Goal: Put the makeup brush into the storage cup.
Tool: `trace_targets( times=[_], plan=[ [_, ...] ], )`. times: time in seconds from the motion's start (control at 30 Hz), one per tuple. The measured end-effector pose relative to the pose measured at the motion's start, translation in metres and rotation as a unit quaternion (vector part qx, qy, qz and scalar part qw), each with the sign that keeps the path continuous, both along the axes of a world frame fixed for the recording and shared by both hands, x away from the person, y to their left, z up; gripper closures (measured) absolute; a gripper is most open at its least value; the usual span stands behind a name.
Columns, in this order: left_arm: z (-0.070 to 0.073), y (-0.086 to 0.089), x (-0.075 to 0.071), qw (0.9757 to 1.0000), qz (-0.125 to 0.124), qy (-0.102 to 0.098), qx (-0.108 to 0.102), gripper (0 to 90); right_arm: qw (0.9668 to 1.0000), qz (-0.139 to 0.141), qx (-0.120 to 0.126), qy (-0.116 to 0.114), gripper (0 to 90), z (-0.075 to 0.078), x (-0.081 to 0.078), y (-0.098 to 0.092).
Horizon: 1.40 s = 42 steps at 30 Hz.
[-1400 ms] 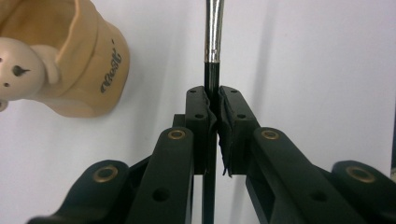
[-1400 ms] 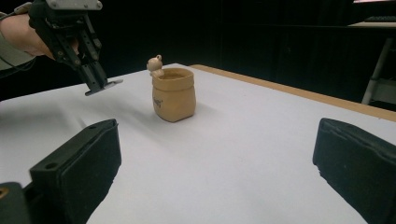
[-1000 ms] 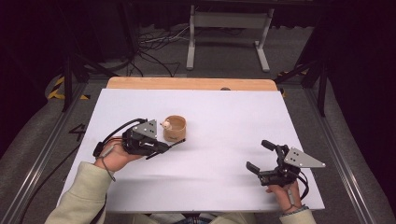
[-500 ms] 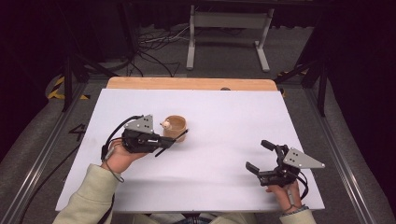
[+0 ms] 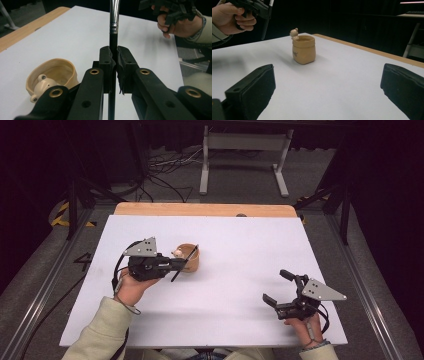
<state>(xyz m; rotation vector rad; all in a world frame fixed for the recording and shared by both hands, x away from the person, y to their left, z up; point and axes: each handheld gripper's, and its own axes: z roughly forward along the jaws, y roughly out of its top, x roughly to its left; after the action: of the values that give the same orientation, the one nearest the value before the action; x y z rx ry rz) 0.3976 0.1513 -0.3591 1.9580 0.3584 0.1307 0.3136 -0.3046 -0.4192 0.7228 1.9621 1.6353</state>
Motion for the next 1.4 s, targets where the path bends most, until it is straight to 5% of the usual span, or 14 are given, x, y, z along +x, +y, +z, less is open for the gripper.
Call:
trace_targets(
  times=[0.47,1.0,1.4],
  plan=[
    [0.0,-0.001,-0.002,0.9975,0.033,-0.016,-0.06,83.0,1.0,0.002,0.003,0.002,0.3,0.0,0.001,0.0],
    [-0.001,-0.011,0.009,0.9958,0.06,-0.025,-0.065,83.1,1.0,-0.005,0.008,0.001,0.4,0.001,-0.002,-0.004],
    [-0.003,-0.018,0.016,0.9903,0.11,-0.019,-0.083,83.1,0.9999,-0.003,0.012,0.004,0.5,0.002,-0.003,-0.006]
  ],
)
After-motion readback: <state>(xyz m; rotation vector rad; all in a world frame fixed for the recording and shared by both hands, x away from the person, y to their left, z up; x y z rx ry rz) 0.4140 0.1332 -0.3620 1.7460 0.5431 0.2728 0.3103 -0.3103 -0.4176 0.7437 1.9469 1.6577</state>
